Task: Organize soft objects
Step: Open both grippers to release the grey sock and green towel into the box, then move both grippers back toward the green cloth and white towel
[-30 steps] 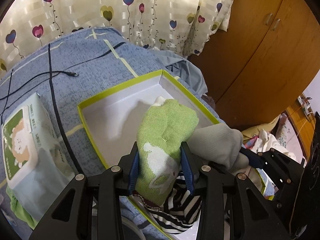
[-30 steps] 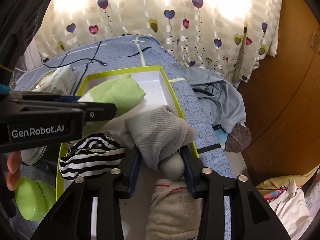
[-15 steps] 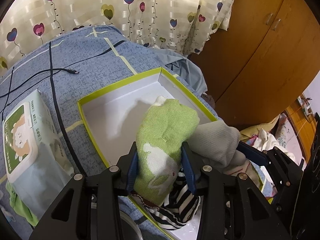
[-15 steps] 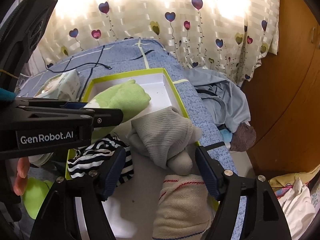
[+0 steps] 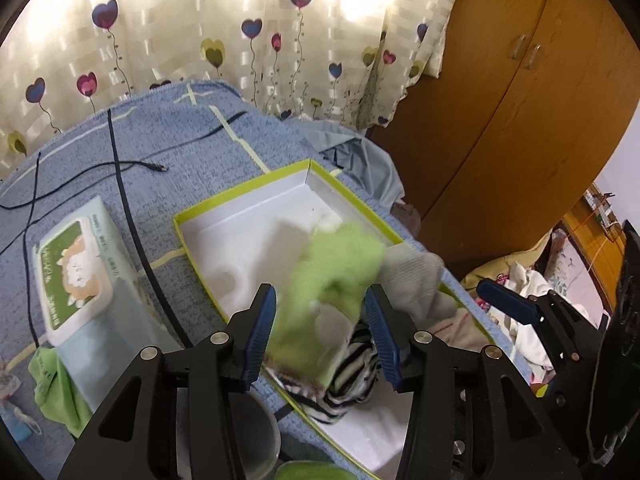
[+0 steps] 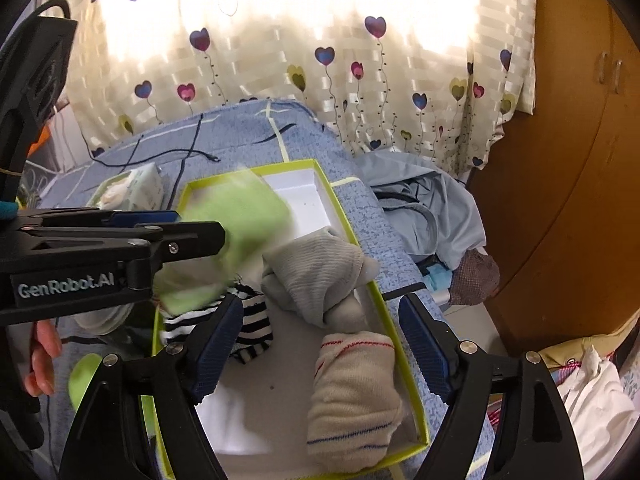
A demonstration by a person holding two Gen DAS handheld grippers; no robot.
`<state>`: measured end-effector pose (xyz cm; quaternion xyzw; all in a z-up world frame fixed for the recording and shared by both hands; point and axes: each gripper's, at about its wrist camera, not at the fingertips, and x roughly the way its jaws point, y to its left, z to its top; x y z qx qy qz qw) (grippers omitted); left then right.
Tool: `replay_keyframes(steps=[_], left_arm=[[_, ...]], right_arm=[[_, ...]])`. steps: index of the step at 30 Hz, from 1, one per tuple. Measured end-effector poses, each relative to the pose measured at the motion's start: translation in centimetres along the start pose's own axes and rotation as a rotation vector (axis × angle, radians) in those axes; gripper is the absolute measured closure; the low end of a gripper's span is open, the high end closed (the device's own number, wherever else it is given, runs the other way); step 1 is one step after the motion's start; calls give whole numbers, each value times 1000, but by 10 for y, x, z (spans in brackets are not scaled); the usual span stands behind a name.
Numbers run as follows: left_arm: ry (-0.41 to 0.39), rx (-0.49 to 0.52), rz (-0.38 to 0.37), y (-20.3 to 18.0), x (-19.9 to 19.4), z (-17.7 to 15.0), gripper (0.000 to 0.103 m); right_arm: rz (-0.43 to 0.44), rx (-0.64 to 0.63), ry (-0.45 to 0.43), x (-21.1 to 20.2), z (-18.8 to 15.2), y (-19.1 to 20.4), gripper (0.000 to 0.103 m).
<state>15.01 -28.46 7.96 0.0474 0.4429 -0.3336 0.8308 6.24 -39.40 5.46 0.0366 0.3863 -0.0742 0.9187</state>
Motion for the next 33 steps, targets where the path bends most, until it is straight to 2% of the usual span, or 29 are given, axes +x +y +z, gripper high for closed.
replay_keyframes(steps=[4, 13, 33], left_arm=[[-43, 18, 26, -2, -19, -4, 55], [-93, -1, 25, 9, -52, -19, 55], [-181, -50, 140, 56, -106, -64, 55]], right_arm=[[8, 17, -12, -10, -2, 4, 22], [25, 10, -43, -26, -3, 23, 22], [108, -47, -106, -47, -1, 87, 22]])
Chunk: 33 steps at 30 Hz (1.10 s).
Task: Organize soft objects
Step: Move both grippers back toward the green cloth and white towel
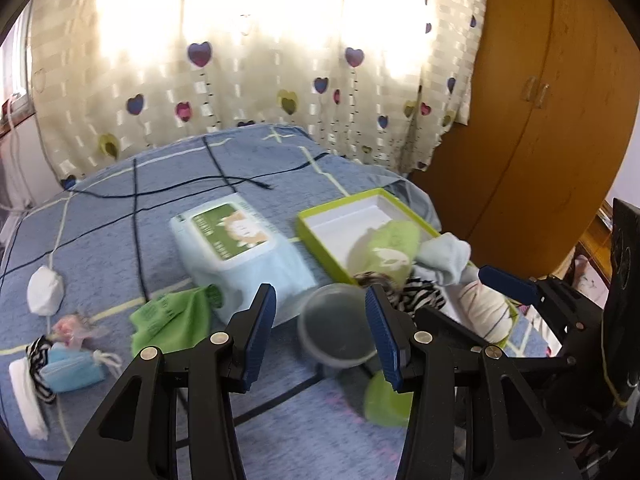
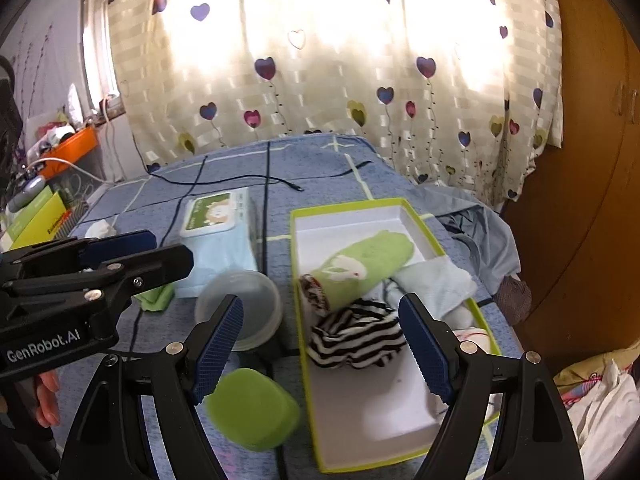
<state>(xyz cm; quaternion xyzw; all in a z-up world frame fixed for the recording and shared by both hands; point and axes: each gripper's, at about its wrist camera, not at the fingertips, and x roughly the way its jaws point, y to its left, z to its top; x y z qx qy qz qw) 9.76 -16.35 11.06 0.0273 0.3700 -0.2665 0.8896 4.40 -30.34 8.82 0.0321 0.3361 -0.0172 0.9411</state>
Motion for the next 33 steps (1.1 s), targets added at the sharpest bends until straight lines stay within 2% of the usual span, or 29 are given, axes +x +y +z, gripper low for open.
replay_keyframes(steps=[8, 11, 16, 24, 33], left_arm=[[-39, -47, 65, 35, -17, -19, 55], [-36, -95, 77, 56, -22, -27, 55], [-43, -147, 140, 90, -30, -42, 55], [-62, -237, 224, 141, -48, -59, 55], [-74, -306, 296, 184, -62, -73, 55]], right_arm=[[38, -31, -10, 5, 3, 29, 22], [56, -46, -14, 8, 5, 42, 22], [95, -67, -9, 17, 6, 66, 22], [168, -112, 21, 36, 6, 105, 22], [209, -154, 66, 64, 9, 140, 22]])
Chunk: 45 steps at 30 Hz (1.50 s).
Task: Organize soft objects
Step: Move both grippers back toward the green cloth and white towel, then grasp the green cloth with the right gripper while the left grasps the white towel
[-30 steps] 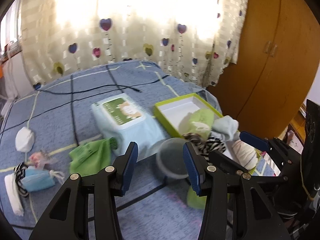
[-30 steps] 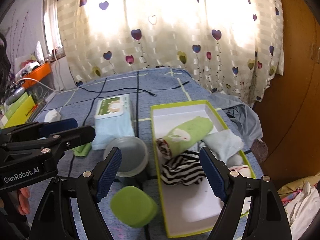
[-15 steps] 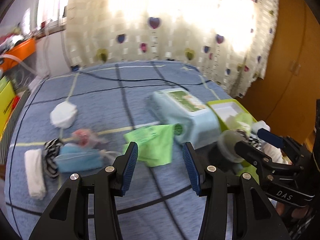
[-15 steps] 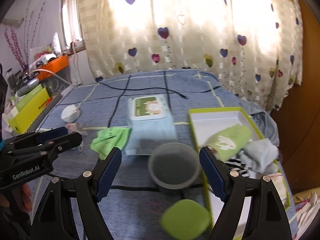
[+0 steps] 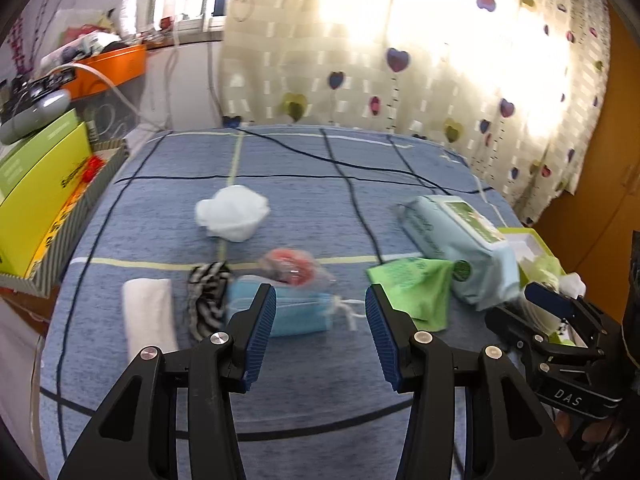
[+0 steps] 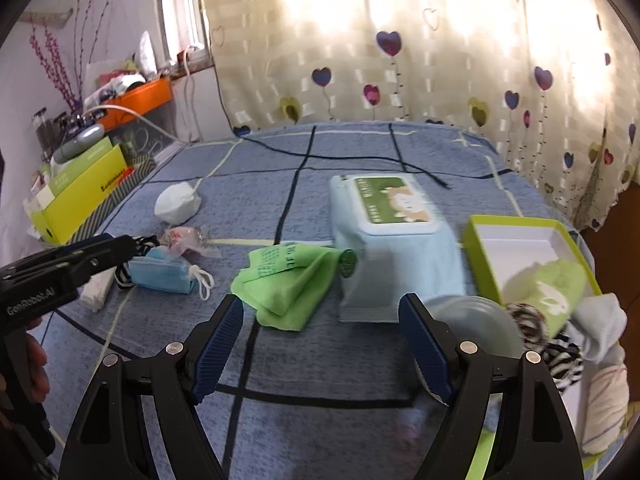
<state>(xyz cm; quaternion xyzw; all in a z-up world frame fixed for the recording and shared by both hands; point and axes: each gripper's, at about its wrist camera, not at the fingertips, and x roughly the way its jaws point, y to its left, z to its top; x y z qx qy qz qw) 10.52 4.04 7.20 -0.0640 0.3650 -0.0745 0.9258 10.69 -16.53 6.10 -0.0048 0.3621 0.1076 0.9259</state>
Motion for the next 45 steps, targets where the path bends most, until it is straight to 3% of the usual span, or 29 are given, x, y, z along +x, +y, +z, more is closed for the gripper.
replay_keyframes(steps=[12, 18, 24, 31, 40, 42, 45], left_arm=[[30, -93, 111, 62, 8, -8, 55], [44, -119, 128, 81, 14, -10, 55], [64, -128, 129, 90, 22, -12, 55], [80, -130, 134, 95, 29, -14, 55], [98, -126, 150, 98, 35, -16, 55], [98, -124, 159, 99, 35, -17, 55], [99, -124, 164, 100, 36, -18, 55]], right_arm=[[2, -35, 48, 46, 10, 25, 22], [39, -52, 68, 59, 12, 38, 22], [19, -79, 96, 80, 17, 47, 22], [-77, -129, 140, 104, 14, 51, 22], [-101, -153, 144, 110, 13, 55, 23], [-98, -152, 144, 110, 14, 54, 25], [-91, -151, 141, 111, 14, 54, 36]])
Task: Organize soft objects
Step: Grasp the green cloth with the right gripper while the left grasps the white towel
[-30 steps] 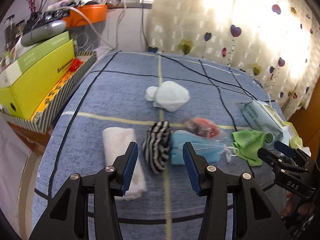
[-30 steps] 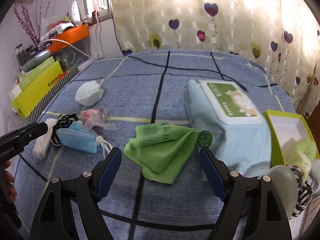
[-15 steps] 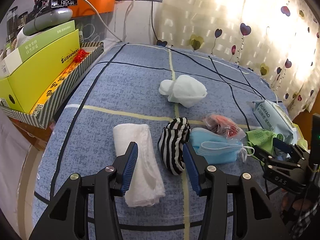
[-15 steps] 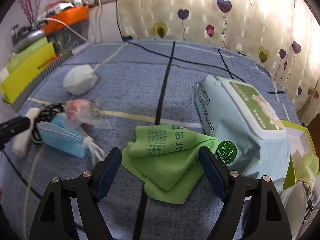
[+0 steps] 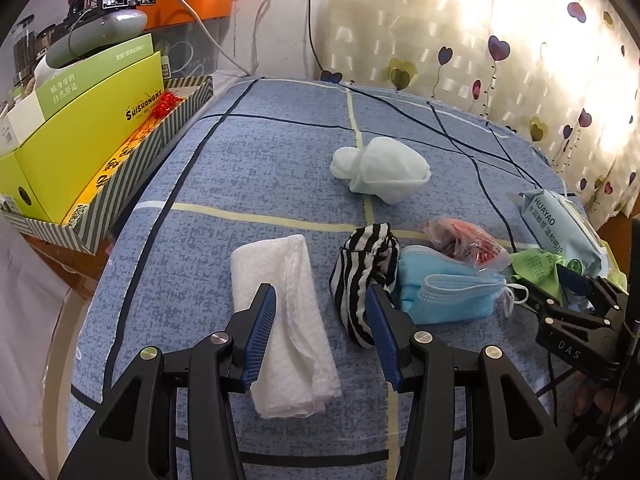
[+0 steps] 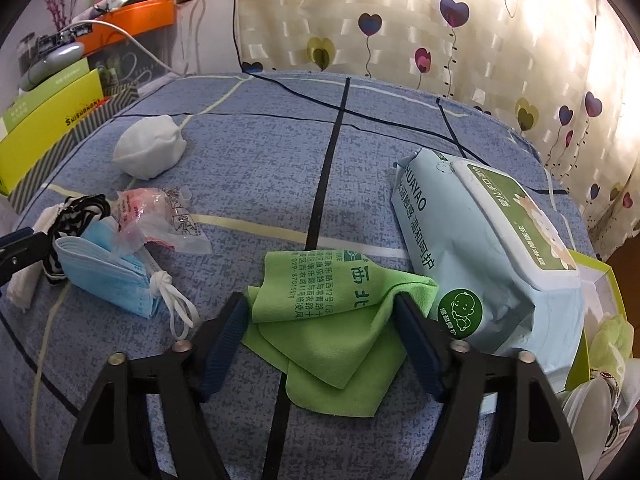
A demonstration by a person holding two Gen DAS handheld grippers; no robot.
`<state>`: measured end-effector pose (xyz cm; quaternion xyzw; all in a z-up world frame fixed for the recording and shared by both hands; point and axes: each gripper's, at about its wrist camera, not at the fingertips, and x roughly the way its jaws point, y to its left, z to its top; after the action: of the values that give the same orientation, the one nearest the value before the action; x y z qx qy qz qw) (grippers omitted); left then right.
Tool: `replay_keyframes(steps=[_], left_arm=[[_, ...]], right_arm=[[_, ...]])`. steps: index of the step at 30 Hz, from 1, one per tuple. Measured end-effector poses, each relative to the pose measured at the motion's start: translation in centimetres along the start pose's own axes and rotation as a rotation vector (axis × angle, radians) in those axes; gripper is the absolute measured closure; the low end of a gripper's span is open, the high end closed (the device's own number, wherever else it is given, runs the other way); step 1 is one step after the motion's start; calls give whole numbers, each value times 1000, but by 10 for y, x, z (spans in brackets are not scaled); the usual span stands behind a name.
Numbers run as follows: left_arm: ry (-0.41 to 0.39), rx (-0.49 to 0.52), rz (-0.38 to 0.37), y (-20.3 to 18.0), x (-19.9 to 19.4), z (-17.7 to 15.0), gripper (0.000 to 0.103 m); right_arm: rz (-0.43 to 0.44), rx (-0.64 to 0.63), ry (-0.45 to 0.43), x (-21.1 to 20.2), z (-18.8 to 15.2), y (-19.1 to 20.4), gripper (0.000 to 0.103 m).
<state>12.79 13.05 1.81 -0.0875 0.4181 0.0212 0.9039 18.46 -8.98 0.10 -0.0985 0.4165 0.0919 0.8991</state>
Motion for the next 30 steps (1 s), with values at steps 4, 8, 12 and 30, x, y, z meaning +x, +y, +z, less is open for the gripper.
replay_keyframes(steps=[4, 8, 12, 30], left_arm=[[-2, -9, -2, 2, -1, -1, 55], [-5, -10, 6, 5, -3, -2, 55], [-8, -17, 19, 10, -5, -4, 55], [-15, -77, 63, 31, -4, -10, 70]], right_arm=[[1, 8, -4, -2, -1, -1, 53], [5, 15, -7, -3, -1, -2, 70], [4, 29, -10, -3, -1, -4, 79], [106, 83, -72, -27, -1, -9, 90]])
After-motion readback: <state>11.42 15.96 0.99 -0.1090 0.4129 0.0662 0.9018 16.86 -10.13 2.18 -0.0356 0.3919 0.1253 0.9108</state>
